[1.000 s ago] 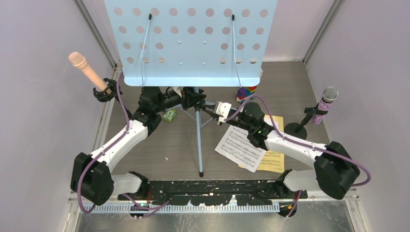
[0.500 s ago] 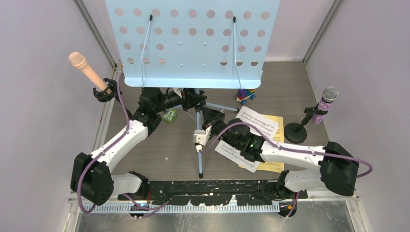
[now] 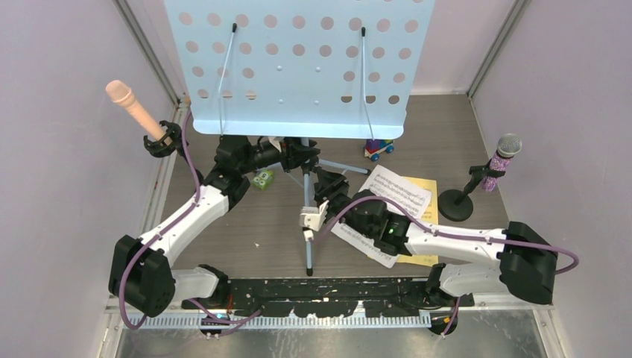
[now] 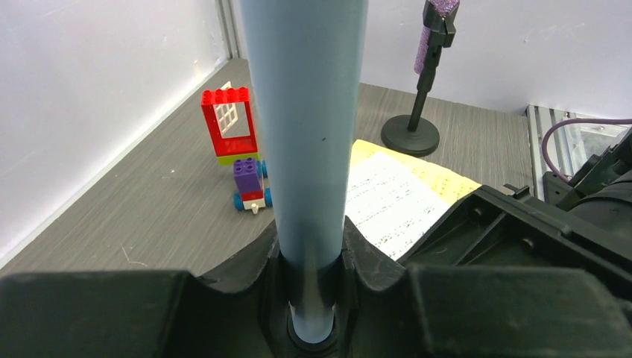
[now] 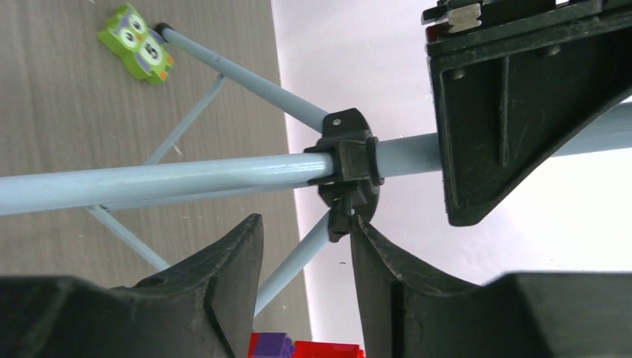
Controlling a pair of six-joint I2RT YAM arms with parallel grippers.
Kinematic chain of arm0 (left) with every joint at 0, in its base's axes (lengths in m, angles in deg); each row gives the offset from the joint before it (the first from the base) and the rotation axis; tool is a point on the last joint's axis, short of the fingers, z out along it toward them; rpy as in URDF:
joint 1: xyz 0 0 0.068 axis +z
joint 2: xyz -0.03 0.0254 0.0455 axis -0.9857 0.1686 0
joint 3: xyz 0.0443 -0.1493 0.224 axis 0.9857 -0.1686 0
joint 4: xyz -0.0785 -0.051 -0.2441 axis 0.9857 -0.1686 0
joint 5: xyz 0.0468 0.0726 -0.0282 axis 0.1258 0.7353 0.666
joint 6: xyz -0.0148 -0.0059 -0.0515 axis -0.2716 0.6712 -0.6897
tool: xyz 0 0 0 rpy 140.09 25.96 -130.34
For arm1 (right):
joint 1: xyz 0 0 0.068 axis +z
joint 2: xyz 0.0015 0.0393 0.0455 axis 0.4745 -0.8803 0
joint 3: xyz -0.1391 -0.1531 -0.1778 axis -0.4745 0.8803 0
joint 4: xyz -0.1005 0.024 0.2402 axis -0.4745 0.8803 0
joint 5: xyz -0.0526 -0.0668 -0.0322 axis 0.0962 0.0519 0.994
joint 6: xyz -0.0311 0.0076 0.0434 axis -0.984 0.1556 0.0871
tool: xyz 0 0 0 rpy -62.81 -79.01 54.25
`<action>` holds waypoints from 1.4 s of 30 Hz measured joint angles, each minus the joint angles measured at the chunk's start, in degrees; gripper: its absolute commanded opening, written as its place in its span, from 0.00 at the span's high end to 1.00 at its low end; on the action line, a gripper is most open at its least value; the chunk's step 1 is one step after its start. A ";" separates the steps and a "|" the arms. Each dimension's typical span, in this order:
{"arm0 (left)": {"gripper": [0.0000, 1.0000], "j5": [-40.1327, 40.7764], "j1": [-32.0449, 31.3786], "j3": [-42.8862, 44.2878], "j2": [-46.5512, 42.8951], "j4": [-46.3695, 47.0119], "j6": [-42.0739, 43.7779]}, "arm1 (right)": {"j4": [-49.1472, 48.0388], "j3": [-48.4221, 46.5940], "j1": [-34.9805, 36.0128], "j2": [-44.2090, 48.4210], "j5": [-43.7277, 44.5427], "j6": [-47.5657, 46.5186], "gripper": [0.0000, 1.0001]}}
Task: Pack up the instrument practice props
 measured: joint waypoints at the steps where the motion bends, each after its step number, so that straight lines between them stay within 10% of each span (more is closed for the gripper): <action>1: 1.00 0.00 -0.04 0.00 0.00 0.00 0.00 | 0.57 0.42 0.09 0.83 -0.39 0.94 0.44; 12: 1.00 0.02 -0.04 0.00 0.00 0.02 -0.02 | -3.15 10.69 0.66 11.93 -1.57 20.20 0.30; 18: 1.00 0.02 -0.04 0.00 0.00 0.02 -0.07 | -9.70 15.28 0.87 13.44 13.00 51.10 0.21; 26: 1.00 -0.02 -0.04 0.00 0.02 0.07 -0.15 | 12.48 1.22 0.72 15.67 26.27 96.50 0.28; 33: 1.00 -0.24 -0.04 0.07 0.07 0.07 -0.15 | 20.68 0.83 0.13 18.88 26.21 128.10 0.29; 42: 1.00 -3.23 -0.04 2.69 2.08 -1.73 0.07 | 18.18 1.31 -5.99 17.79 14.78 146.77 0.39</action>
